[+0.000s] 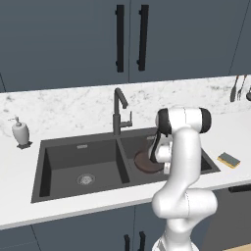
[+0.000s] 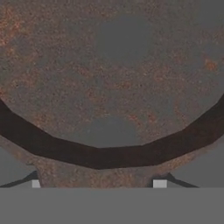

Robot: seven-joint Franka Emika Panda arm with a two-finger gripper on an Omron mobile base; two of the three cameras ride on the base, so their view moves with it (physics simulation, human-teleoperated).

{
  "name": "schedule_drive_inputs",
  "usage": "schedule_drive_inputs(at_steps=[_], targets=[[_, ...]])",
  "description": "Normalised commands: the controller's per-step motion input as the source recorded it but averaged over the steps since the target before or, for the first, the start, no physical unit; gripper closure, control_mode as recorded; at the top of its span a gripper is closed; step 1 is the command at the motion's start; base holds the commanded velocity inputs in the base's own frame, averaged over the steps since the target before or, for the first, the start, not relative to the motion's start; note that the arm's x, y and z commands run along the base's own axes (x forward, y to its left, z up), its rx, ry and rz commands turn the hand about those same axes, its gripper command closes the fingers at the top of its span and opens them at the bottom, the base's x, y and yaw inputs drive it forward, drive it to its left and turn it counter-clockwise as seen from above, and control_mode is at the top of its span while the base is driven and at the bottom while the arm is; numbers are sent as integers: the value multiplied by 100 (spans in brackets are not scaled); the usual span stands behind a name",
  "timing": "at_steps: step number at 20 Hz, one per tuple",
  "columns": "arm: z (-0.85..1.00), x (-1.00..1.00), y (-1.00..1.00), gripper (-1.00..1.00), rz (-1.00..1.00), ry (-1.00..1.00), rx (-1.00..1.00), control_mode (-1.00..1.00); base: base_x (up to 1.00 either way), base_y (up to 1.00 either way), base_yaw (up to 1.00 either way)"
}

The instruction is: Pick the pan and sponge and place them into the sink. Then turn on the water.

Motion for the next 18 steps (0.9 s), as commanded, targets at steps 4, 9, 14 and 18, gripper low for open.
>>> schedule_drive_inputs(at_steps=[4,9,14,18], targets=[[-47,16,12,100,6,0,0,-100,0,0,0],[-38,19,21,100,4,0,0,-100,0,0,0],[-29,31,27,100,3,2,0,-100,0,0,0],[-29,30,27,-100,2,1,0,-100,0,0,0]])
